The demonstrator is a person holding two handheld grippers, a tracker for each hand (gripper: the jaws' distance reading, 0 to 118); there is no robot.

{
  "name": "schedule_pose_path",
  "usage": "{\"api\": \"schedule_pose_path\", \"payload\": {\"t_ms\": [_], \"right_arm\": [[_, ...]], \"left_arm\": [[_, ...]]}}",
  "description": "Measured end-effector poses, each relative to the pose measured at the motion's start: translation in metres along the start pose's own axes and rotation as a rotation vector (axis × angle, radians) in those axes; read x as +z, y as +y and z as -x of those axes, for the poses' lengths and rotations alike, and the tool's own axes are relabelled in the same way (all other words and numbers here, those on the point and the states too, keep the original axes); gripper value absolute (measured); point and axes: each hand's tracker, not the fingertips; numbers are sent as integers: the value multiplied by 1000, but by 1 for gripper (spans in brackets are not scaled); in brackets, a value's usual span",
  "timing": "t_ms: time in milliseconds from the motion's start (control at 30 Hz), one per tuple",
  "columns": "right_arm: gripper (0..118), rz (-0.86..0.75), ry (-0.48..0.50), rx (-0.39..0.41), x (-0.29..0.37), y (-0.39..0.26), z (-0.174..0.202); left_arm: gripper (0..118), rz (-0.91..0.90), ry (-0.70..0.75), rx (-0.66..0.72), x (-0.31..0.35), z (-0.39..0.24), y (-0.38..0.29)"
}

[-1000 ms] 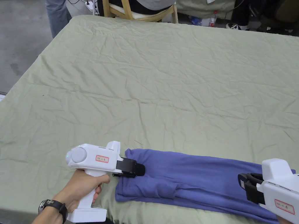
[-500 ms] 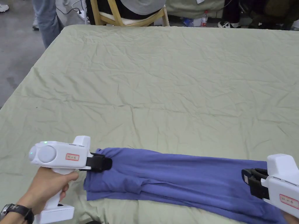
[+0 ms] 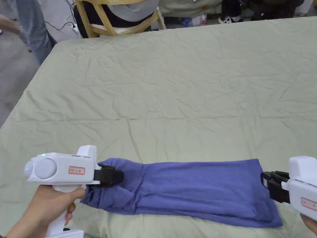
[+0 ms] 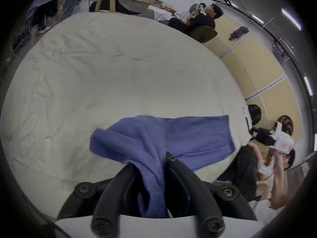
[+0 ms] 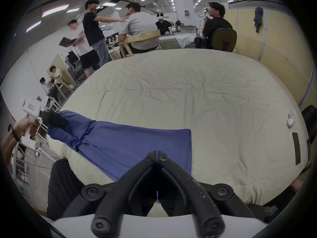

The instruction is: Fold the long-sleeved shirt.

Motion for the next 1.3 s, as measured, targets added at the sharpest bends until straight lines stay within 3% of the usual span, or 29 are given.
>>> {"api": "schedule_pose_path", "payload": {"t_ms": [467, 833, 867, 967, 1000, 1300], "right_arm": [[1, -45, -38, -178, 25, -36, -72], [1, -44, -67, -230, 28, -46, -91], [1, -40, -69, -235, 27, -47, -91], [1, -37, -71, -240, 27, -47, -92], [1, -37, -70, -238, 28, -47, -92], [1, -40, -76, -236, 32, -47, -91]], "left_arm": [[14, 171, -158, -135, -144, -155, 46], [15, 222, -91, -129, -208, -187, 39], [19, 227, -72, -132, -214, -189, 39], [57, 254, -111, -61, -225, -194, 35], [61, 241, -99, -66, -224, -201, 33], [68, 237, -179, -167, -220, -267, 30]]}}
